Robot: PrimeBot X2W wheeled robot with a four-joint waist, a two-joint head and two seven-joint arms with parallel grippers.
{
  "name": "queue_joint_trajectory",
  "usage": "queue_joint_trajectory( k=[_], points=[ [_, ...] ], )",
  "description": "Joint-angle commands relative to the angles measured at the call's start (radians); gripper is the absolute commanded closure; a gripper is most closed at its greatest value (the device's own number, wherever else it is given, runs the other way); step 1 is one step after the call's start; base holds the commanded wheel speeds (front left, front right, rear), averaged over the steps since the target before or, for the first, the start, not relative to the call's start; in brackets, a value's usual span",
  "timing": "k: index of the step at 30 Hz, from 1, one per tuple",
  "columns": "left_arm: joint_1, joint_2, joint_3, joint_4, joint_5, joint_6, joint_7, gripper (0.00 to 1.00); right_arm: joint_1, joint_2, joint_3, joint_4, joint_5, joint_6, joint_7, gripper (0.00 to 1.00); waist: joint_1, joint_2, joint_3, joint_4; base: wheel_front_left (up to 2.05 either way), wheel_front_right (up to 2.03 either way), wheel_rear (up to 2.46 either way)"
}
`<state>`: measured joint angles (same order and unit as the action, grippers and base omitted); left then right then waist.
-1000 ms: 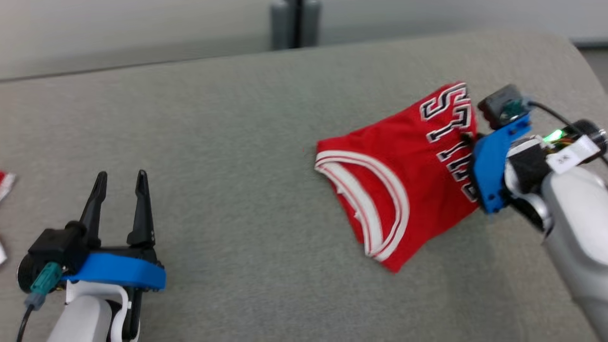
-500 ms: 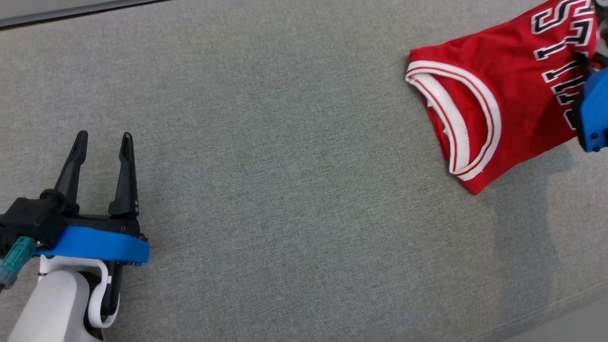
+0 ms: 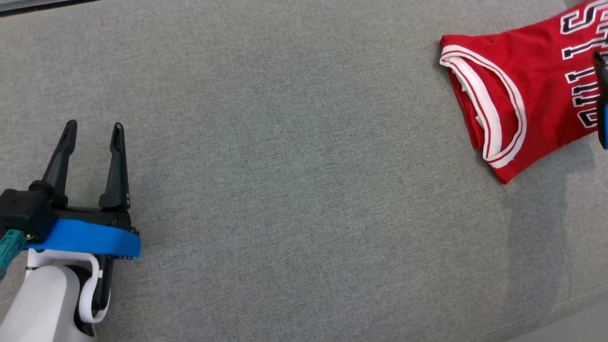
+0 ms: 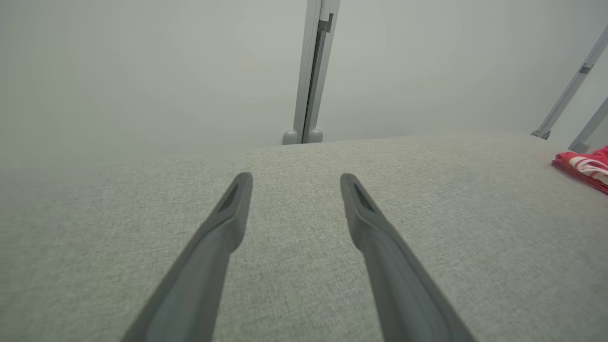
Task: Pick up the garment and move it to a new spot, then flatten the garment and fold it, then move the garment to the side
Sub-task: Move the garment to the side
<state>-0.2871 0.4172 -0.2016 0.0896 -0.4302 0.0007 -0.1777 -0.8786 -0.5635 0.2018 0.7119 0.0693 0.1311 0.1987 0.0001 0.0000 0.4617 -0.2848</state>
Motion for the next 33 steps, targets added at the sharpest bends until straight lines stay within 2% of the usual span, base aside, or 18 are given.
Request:
queue_joint_trajectory(
  k=[1,6,11,15,20,25,28,33],
  points=[
    [0.01,0.001,0.002,-0.006,-0.001,0.009,0.0,0.0,-0.011,0.008,-0.009,0.008,-0.017,-0.001,-0.008,0.0,-0.0001,0.0,-0.006,0.002,0.0,0.0,0.0],
    [0.019,-0.016,-0.012,0.006,-0.01,0.011,-0.008,0.0,0.019,0.034,-0.025,0.016,-0.042,-0.001,-0.032,0.0,-0.0001,0.0,-0.043,0.019,0.0,0.0,0.0],
    [0.046,-0.047,-0.025,0.043,-0.018,0.008,-0.034,0.0,0.08,0.078,-0.048,-0.02,-0.002,0.0,-0.124,0.0,-0.0001,0.0,-0.121,0.06,0.0,0.0,0.0],
    [0.073,-0.076,-0.031,0.087,-0.027,0.004,-0.058,0.0,0.193,0.136,-0.097,-0.106,0.067,-0.001,-0.243,0.0,-0.0001,0.0,-0.202,0.107,0.0,0.0,0.0],
    [0.119,-0.112,-0.037,0.141,-0.034,-0.003,-0.079,0.0,0.43,0.227,-0.175,-0.282,0.111,0.0,-0.336,0.0,-0.0001,0.0,-0.305,0.172,0.0,0.0,0.0],
    [0.157,-0.136,-0.029,0.181,-0.032,-0.01,-0.086,0.0,0.663,0.362,-0.259,-0.475,0.09,0.0,-0.349,0.0,-0.0001,0.0,-0.375,0.22,0.0,0.0,0.0],
    [0.18,-0.148,-0.016,0.195,-0.03,-0.012,-0.087,0.0,0.76,0.432,-0.279,-0.549,0.082,0.0,-0.324,0.0,-0.0001,0.0,-0.401,0.233,0.0,0.0,0.0],
    [0.215,-0.164,0.008,0.212,-0.024,-0.017,-0.088,0.0,0.84,0.48,-0.289,-0.599,0.08,0.0,-0.278,0.0,-0.0001,0.0,-0.43,0.245,0.0,0.0,0.0]
  ],
)
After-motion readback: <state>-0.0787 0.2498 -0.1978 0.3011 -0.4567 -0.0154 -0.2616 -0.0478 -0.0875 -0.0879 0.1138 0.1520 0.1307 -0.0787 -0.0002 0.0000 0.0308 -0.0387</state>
